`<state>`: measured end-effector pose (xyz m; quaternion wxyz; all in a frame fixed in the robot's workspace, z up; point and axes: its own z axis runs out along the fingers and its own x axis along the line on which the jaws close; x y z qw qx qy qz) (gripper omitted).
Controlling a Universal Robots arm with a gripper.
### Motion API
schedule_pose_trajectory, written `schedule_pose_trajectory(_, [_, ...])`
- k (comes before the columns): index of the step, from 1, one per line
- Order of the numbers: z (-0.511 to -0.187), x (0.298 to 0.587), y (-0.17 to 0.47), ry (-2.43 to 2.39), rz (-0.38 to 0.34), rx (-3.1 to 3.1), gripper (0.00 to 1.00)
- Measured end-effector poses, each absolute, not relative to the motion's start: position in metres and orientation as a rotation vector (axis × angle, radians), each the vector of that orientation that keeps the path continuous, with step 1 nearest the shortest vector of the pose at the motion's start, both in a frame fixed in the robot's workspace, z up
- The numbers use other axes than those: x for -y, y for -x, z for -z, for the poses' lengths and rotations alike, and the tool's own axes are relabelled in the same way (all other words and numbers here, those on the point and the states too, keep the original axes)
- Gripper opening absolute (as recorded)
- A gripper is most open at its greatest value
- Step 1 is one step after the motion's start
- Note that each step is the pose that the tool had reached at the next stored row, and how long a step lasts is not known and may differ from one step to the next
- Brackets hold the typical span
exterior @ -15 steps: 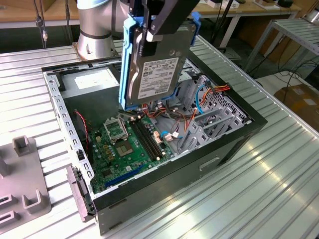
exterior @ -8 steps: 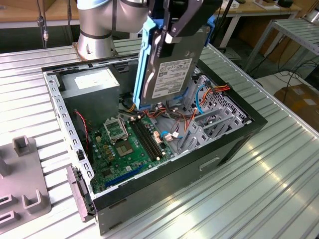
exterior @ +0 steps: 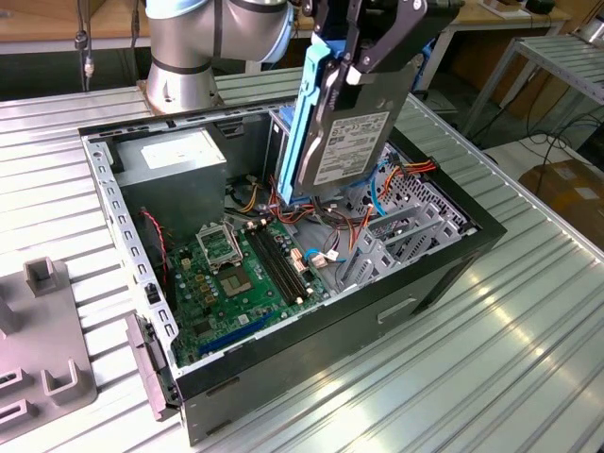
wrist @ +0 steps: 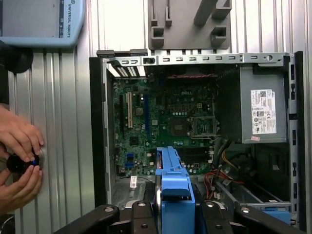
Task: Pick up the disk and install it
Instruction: 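Insert the disk into the insertion slot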
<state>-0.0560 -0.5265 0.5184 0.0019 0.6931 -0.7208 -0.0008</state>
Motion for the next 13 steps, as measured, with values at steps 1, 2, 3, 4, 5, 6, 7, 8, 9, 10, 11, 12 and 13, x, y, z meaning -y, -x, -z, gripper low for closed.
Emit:
schedule_pose_trajectory(1, [-0.518, 0.527, 0.054, -2.175, 0.003, 2.262, 0.37])
schedule_pose_trajectory(2, [-0.518, 0.528, 0.051, -2.175, 0.002, 2.262, 0.37])
schedule_pose_trajectory(3, [-0.518, 0.528, 0.049, -2.175, 0.002, 2.262, 0.37])
schedule_pose_trajectory(4, [-0.518, 0.529, 0.046, -2.175, 0.003, 2.262, 0.37])
schedule_pose_trajectory(5, [-0.518, 0.529, 0.044, -2.175, 0.002, 2.262, 0.37])
schedule_pose_trajectory(6, [-0.518, 0.529, 0.042, -2.175, 0.002, 2.262, 0.37])
schedule_pose_trajectory(7, [-0.518, 0.529, 0.04, -2.175, 0.002, 2.262, 0.37])
schedule_pose_trajectory(8, [-0.518, 0.529, 0.039, -2.175, 0.002, 2.262, 0.37])
schedule_pose_trajectory(9, [-0.518, 0.529, 0.039, -2.175, 0.002, 2.262, 0.37])
schedule_pose_trajectory(10, [-0.518, 0.529, 0.039, -2.175, 0.002, 2.262, 0.37])
schedule_pose_trajectory(11, [-0.518, 0.529, 0.039, -2.175, 0.002, 2.262, 0.37])
schedule_pose_trajectory(12, [-0.518, 0.529, 0.039, -2.175, 0.002, 2.262, 0.37])
schedule_pose_trajectory(13, [-0.518, 0.529, 0.039, -2.175, 0.003, 2.262, 0.37])
